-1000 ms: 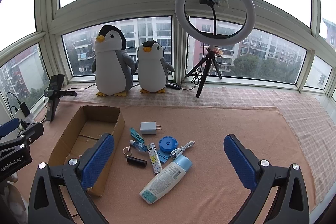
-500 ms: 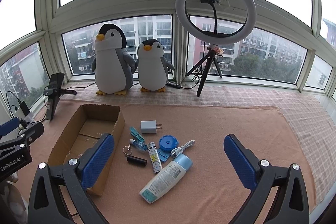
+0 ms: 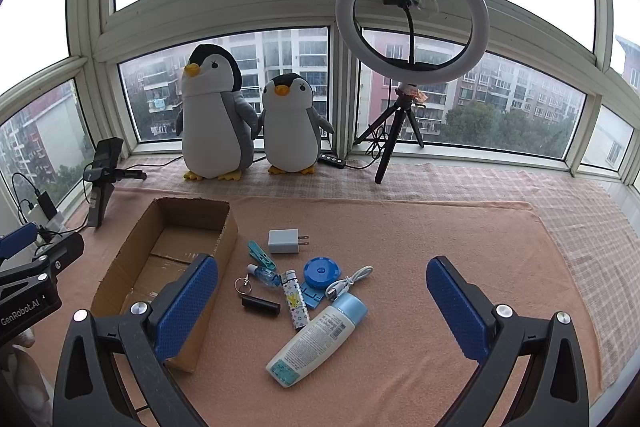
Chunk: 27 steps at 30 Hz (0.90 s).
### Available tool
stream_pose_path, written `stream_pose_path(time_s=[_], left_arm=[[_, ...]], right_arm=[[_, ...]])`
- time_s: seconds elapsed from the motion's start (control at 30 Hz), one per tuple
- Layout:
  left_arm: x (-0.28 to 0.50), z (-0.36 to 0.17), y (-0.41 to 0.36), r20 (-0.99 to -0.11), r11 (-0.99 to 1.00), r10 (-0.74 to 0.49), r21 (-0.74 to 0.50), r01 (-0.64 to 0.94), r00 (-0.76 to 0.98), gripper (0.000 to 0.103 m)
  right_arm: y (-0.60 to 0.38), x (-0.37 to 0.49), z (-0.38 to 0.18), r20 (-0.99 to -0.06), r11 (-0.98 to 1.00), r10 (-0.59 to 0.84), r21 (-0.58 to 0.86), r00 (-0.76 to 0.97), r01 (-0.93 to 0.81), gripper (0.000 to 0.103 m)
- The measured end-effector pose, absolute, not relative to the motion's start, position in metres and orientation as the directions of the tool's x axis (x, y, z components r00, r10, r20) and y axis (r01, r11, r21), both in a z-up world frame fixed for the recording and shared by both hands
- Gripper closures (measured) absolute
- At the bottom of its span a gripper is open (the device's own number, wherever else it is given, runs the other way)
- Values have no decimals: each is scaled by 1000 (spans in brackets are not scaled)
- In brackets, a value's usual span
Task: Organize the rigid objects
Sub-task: 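Move the right tool toward the scattered items beside the box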
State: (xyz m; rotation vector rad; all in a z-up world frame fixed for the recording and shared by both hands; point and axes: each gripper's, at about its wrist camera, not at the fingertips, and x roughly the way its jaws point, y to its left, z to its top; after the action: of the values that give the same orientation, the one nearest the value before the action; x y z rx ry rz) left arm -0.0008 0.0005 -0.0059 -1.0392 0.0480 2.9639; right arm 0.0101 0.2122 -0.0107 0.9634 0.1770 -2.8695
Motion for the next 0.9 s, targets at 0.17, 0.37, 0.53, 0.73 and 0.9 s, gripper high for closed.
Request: stream_pose_path(time_s=[0.17,0.37,0.53,0.73,0.9], left_arm=[[-2,-8,0,-628,-1000,-10,29,-11,-778,14],[-11,-22,-10,-661,-999,-34,37,12,-749,14],[-23,-43,-30,-701,-997,-77,50,60,-709,14],[-34,-70,-60,-752,-991,-127,67,117,-647,14],[-44,-91,-78,-788,-986,-149,73,149,-597,14]], right_arm=[[213,9,-12,-609,-987,-68,-76,-790,144,0],[225,1,-19,-628,-990,-56,-66,-776,125,0],[244,-10,-26,-653,-995,-44,-43,-756,95,0],[263,-22,-37,-679,-998,-26,-30,-734,64,0],[275,-34,-50,-715,-999,-42,8,-698,52,0]])
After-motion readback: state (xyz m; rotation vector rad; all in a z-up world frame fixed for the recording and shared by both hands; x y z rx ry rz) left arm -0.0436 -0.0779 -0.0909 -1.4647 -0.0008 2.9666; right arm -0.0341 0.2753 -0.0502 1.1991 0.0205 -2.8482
